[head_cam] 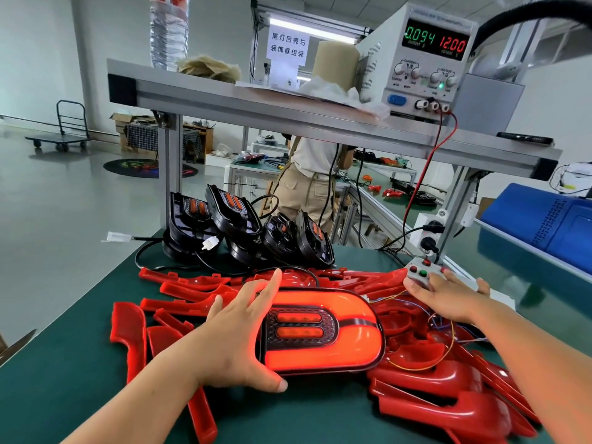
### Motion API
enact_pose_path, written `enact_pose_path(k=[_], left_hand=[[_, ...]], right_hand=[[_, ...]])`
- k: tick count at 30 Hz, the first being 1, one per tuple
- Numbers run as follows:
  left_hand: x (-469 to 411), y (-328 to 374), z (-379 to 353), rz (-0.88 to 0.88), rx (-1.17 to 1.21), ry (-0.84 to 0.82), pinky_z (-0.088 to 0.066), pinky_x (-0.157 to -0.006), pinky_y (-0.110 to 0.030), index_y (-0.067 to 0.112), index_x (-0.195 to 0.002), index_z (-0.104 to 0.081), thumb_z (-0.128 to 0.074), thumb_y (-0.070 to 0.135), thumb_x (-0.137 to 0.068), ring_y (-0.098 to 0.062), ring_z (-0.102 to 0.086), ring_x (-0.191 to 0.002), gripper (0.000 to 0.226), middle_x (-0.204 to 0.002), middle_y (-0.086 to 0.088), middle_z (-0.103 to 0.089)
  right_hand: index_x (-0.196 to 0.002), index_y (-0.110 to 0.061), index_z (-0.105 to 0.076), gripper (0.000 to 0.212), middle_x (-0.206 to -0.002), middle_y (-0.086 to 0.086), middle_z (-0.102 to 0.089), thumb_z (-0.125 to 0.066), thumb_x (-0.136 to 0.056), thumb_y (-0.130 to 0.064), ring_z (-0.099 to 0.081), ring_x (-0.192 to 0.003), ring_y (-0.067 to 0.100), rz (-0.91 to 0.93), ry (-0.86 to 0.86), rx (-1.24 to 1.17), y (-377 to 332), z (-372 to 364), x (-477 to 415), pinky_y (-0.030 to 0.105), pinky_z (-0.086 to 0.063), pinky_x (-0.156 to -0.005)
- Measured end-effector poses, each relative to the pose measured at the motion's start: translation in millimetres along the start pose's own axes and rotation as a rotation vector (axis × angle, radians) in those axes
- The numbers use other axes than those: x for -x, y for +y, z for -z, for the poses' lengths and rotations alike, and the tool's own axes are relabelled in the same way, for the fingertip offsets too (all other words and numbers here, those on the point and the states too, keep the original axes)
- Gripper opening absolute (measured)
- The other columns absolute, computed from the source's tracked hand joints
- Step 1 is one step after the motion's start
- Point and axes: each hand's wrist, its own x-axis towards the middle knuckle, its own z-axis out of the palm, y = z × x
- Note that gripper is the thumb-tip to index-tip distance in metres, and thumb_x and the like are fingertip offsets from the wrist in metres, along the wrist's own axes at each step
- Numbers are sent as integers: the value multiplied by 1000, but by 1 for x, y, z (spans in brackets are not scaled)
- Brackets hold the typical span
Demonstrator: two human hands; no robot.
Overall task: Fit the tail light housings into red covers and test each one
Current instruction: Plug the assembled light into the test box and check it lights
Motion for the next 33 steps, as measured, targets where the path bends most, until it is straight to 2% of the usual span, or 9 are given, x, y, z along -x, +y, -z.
enact_pose_path(k=[2,4,7,10,13,18,23,26,33], left_hand=[[-1,0,0,-5,-2,-4,12,-118,-48,50,-130,46,-73,71,-53,-5,-8,-143,143,-144,33,7],[-1,1,0,-10,-4,-10,13,-116,-47,50,-128,47,-73,70,-55,-2,-8,-139,142,-140,37,7],[-2,1,0,-9,-4,-15,14,-116,-45,51,-128,47,-74,70,-55,5,-5,-131,142,-138,40,8],[-2,1,0,-7,2,-24,15,-116,-44,52,-128,47,-74,70,-55,7,-4,-127,142,-137,41,9],[-1,1,0,-13,8,-23,16,-115,-44,53,-127,47,-74,70,-55,9,-4,-127,141,-136,43,10],[-1,1,0,-11,6,-19,16,-116,-45,53,-125,48,-74,70,-56,9,-2,-128,142,-137,42,9],[-1,0,0,-20,13,-17,15,-117,-46,52,-131,44,-74,69,-56,10,-2,-127,141,-128,46,7],[-1,0,0,-19,15,-18,15,-118,-46,53,-132,43,-74,69,-55,13,-1,-124,141,-120,48,10],[-1,-2,0,-17,18,-9,16,-116,-47,53,-133,41,-75,71,-54,-4,-3,-143,141,-145,37,12]], right_hand=[[-132,-25,-43,113,-158,2,-28,5,-57,-94,-7,-150,16,15,13,-7,1,1,-1,55,6,-114],[-108,-27,-47,105,-138,4,-48,6,-51,-97,-33,-137,18,55,51,-73,-1,3,-3,51,-10,-110],[-116,-23,-46,113,-120,-2,-58,0,-47,-101,-51,-108,18,139,119,-210,-8,5,-6,42,-27,-99],[-110,-24,-45,109,-101,-6,-60,-2,-48,-102,-53,-88,11,169,104,-248,-16,5,-9,39,-32,-89],[-108,-30,-45,108,-114,-3,-59,5,-44,-102,-54,-104,18,139,79,-169,-22,6,-11,43,-31,-93],[-145,-26,-27,131,-155,4,-34,7,-44,-103,-30,-142,27,91,49,-93,-27,1,-17,50,-18,-110],[-105,-33,-37,105,-129,3,-54,6,-41,-104,-45,-126,25,94,71,-112,-28,0,-19,48,-23,-103],[-110,-32,-37,107,-135,4,-52,6,-43,-103,-42,-130,26,82,69,-96,-28,-1,-18,48,-24,-105],[-141,-26,-32,130,-150,4,-41,9,-44,-101,-33,-141,27,61,27,0,-31,4,-16,52,-17,-113]])
